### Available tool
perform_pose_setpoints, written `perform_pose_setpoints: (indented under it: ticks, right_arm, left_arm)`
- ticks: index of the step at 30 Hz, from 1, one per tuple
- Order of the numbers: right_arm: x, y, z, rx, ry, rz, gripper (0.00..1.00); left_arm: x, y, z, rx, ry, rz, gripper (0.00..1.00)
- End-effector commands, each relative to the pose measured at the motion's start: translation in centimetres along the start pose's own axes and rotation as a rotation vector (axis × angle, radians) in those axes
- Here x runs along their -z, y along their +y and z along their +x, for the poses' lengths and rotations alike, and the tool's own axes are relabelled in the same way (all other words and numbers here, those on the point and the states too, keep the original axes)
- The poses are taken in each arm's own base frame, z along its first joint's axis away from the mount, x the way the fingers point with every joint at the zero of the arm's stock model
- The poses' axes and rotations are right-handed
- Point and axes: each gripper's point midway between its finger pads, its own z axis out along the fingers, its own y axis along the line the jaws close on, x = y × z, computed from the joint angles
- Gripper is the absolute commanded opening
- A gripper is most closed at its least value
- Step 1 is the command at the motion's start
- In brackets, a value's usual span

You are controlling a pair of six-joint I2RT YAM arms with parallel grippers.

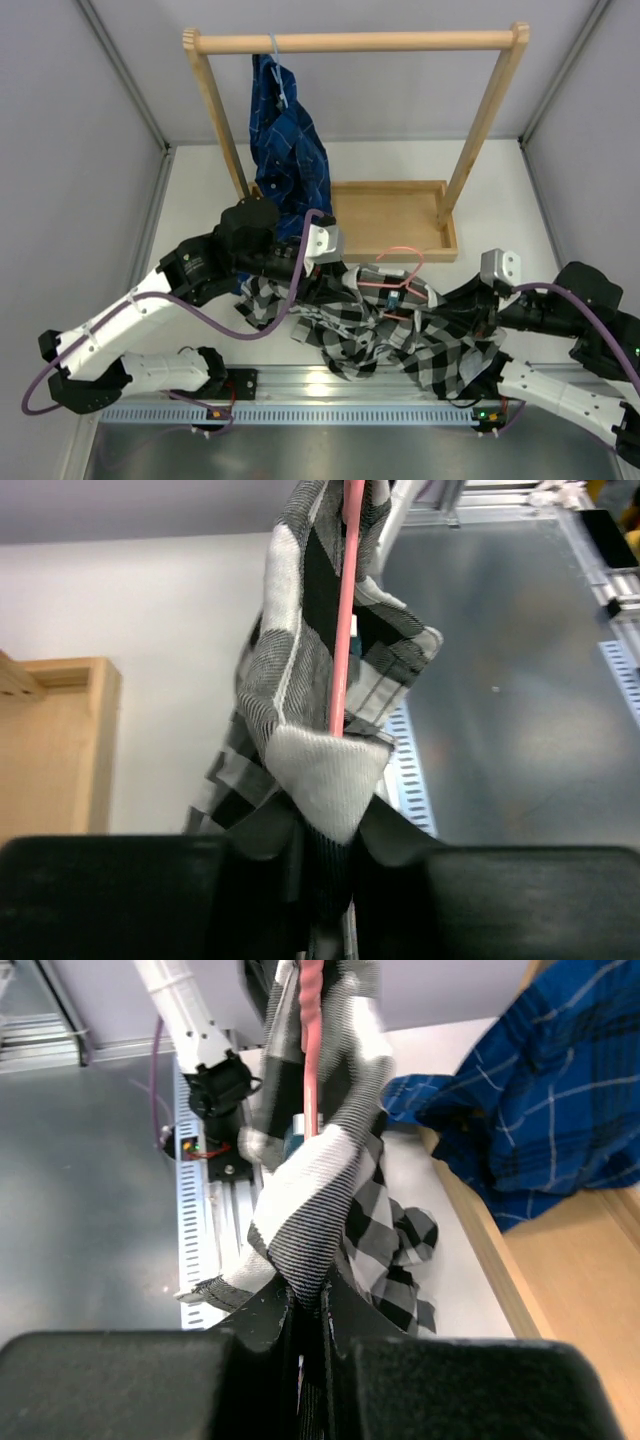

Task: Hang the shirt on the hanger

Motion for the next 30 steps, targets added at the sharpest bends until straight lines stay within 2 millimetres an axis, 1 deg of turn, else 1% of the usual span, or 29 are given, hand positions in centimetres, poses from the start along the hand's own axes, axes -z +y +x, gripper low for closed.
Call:
perform_pose_setpoints:
  ticks: [1, 2, 3, 4, 5, 7, 8, 9, 13, 15, 16, 17, 18, 19, 20, 21, 22, 23, 24, 26, 27, 28, 29, 30]
  right_arm:
    - [1.4, -1.2, -1.9, 0.023, -0.076, 0.095, 0.0]
    - [1.8, -1.5, -2.3, 0.014, -0.094, 0.128, 0.0]
    - [2.3, -2.2, -2.8, 0.015, -0.111, 0.172, 0.0]
    - [2.7, -2.3, -3.2, 0.016, -0.126, 0.188, 0.0]
    - [3.2, -2.4, -3.5, 0.015, -0.143, 0.207, 0.0]
    - [4.1, -3.1, -4.3, 0.012, -0.172, 0.26, 0.0]
    - [4.6, -3.2, -4.6, 0.011, -0.187, 0.28, 0.0]
    - [5.2, -3.7, -5.0, 0.008, -0.202, 0.317, 0.0]
    - [6.1, -4.5, -5.0, -0.012, -0.205, 0.38, 0.0]
    - [6.5, -4.6, -5.2, -0.018, -0.215, 0.393, 0.0]
    - [6.9, -5.0, -5.3, -0.02, -0.222, 0.421, 0.0]
    - [7.2, -5.1, -5.4, -0.021, -0.224, 0.436, 0.0]
    - [7.9, -5.5, -5.8, -0.023, -0.238, 0.47, 0.0]
    - [8.3, -5.8, -6.0, -0.025, -0.243, 0.492, 0.0]
    - [9.0, -6.0, -6.1, -0.028, -0.251, 0.516, 0.0]
    - [10.3, -6.4, -7.1, -0.029, -0.28, 0.564, 0.0]
    - [11.1, -6.5, -7.5, -0.031, -0.296, 0.587, 0.0]
    - [11.8, -6.6, -8.0, -0.051, -0.314, 0.605, 0.0]
    - [13.4, -6.8, -9.0, -0.072, -0.345, 0.648, 0.0]
    - [14.4, -7.2, -9.9, -0.088, -0.363, 0.69, 0.0]
    - [15.8, -7.2, -11.0, -0.088, -0.396, 0.716, 0.0]
    - [16.2, -7.3, -11.7, -0.081, -0.406, 0.725, 0.0]
    - [16.0, -7.8, -12.3, -0.072, -0.396, 0.74, 0.0]
    - [17.5, -7.8, -13.7, -0.078, -0.432, 0.766, 0.0]
  left_arm:
    - [2.0, 1.3, -4.6, -0.087, -0.171, -0.145, 0.37]
    - [2.4, 1.5, -4.9, -0.096, -0.192, -0.176, 0.41]
    - [2.6, 2.0, -5.0, -0.092, -0.199, -0.205, 0.5]
    - [2.8, 2.3, -5.1, -0.091, -0.207, -0.233, 0.76]
    - [3.2, 3.1, -5.2, -0.082, -0.214, -0.288, 0.81]
    - [3.7, 3.4, -5.4, -0.084, -0.225, -0.322, 0.87]
    - [4.1, 3.7, -5.5, -0.08, -0.229, -0.35, 0.97]
    - [4.3, 3.8, -5.5, -0.073, -0.234, -0.365, 0.98]
    - [5.9, 3.7, -5.8, -0.083, -0.262, -0.418, 0.98]
    - [6.6, 4.1, -5.9, -0.077, -0.27, -0.464, 0.98]
    - [6.8, 4.2, -5.9, -0.077, -0.273, -0.479, 0.98]
    - [7.5, 4.2, -6.2, -0.082, -0.286, -0.5, 0.98]
    - [8.0, 4.4, -6.3, -0.073, -0.295, -0.53, 0.98]
    - [8.8, 5.2, -6.3, -0.062, -0.303, -0.595, 0.98]
    - [9.7, 5.3, -6.5, -0.059, -0.318, -0.63, 0.98]
    - [10.3, 5.5, -6.6, -0.049, -0.329, -0.663, 0.98]
    - [11.1, 5.9, -6.6, -0.039, -0.338, -0.711, 0.98]
    - [11.8, 6.3, -6.0, -0.024, -0.332, -0.754, 0.98]
    - [12.8, 5.9, -6.2, -0.011, -0.359, -0.775, 0.98]
    - [14.4, 6.0, -5.6, 0.009, -0.368, -0.843, 0.98]
    - [15.3, 5.6, -5.3, 0.054, -0.403, -0.861, 0.98]
    - [15.9, 5.5, -4.9, 0.073, -0.414, -0.884, 0.98]
    - [16.9, 5.9, -4.4, 0.097, -0.422, -0.941, 0.98]
    - [17.7, 5.7, -3.5, 0.125, -0.427, -0.969, 0.98]
